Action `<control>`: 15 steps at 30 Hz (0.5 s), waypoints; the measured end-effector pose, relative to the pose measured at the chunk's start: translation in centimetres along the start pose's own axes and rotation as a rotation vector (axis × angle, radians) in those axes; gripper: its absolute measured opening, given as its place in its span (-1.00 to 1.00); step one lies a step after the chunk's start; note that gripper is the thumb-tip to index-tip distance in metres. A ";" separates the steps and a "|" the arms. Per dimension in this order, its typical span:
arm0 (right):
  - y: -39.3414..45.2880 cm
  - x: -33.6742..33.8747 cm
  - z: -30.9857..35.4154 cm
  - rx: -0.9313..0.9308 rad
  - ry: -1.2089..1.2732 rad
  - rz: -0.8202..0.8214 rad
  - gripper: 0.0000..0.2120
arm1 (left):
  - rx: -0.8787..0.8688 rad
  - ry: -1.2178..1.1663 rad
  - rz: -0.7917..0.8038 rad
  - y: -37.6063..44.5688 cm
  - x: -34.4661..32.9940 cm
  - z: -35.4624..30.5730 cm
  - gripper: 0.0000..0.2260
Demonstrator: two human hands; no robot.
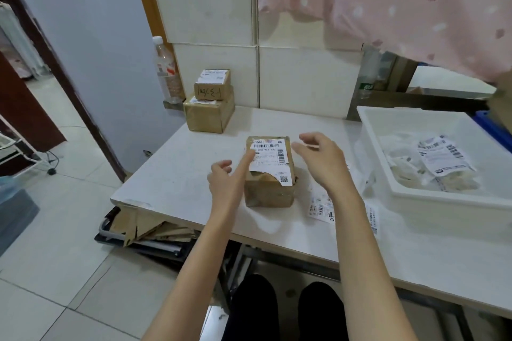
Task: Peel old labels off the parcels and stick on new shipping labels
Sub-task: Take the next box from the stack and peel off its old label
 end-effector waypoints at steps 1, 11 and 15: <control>0.5 0.1 0.6 0.060 0.005 -0.072 -0.75 | -0.011 -0.037 -0.001 0.5 0.2 -0.6 -0.47; 5.4 -6.7 0.7 0.344 -0.387 0.176 -0.74 | 0.017 -0.112 0.248 4.4 -2.4 -2.6 -0.66; 5.0 -7.2 -0.2 0.316 -0.430 0.219 -0.74 | 0.094 -0.171 0.358 4.3 -3.5 -2.0 -0.87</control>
Point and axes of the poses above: each hand's wrist, its own y-axis towards the middle knuckle, its own x-axis out of the back of the hand, z = x × y, the point moved 3 cm from there along y, towards the middle knuckle, and after that the axes turned 14 degrees about x, right-handed, at the moved point
